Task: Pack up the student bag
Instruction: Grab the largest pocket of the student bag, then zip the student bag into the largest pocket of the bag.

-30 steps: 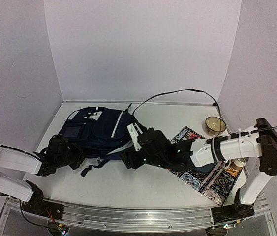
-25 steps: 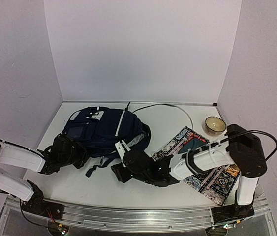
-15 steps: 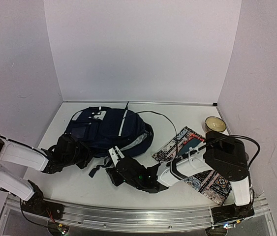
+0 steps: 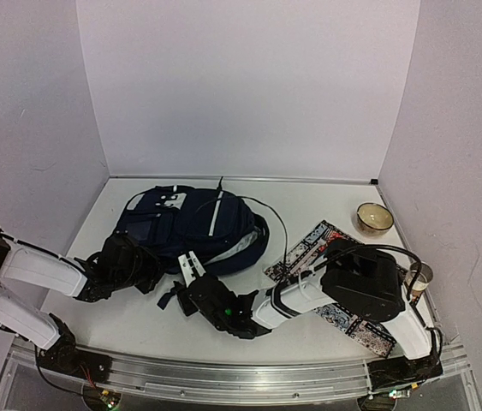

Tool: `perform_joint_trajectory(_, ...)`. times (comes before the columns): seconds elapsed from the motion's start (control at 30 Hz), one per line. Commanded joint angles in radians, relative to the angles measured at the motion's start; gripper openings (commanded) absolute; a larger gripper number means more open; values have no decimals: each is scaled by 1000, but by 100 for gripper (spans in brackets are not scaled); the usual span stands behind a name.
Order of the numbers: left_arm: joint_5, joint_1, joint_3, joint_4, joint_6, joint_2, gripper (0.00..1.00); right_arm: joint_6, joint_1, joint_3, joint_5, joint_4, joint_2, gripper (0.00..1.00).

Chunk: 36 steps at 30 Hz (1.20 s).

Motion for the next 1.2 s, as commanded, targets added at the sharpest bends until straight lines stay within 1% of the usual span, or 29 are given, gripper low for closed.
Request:
perform_joint_trajectory(0.0, 65, -36, 58, 104, -17, -14, 0, -16, 5, 72, 149, 42, 53, 46)
perform_joint_trajectory(0.07, 56, -40, 56, 104, -23, -13, 0, -35, 4, 103, 177, 41, 76, 44)
perform_joint_trajectory(0.27, 57, -44, 61, 105, -20, -9, 0, -42, -1, 138, 242, 39, 111, 28)
perform_joint_trajectory(0.33, 52, -45, 61, 105, -19, -10, 0, -38, -3, 132, 248, 39, 109, 21)
perform_joint_trajectory(0.4, 48, -46, 61, 105, -17, -9, 0, -32, -7, 113, 244, 42, 99, 11)
perform_joint_trajectory(0.5, 39, -45, 57, 105, -14, -7, 0, -37, -8, 64, 209, 76, 67, 0)
perform_joint_trajectory(0.67, -8, -44, 45, 104, 14, -19, 0, -39, -6, -70, 128, 117, -26, 0)
perform_joint_trajectory(0.87, -73, -27, 23, 99, 81, -40, 0, -56, -7, -223, -3, 117, -147, 0)
perform_joint_trajectory(1.0, -70, 28, -10, 83, 135, -57, 0, -76, -14, -288, -97, 55, -222, 0)
perform_joint_trajectory(1.17, -28, 159, -62, 29, 226, -75, 0, -61, -54, -346, -217, -91, -317, 0)
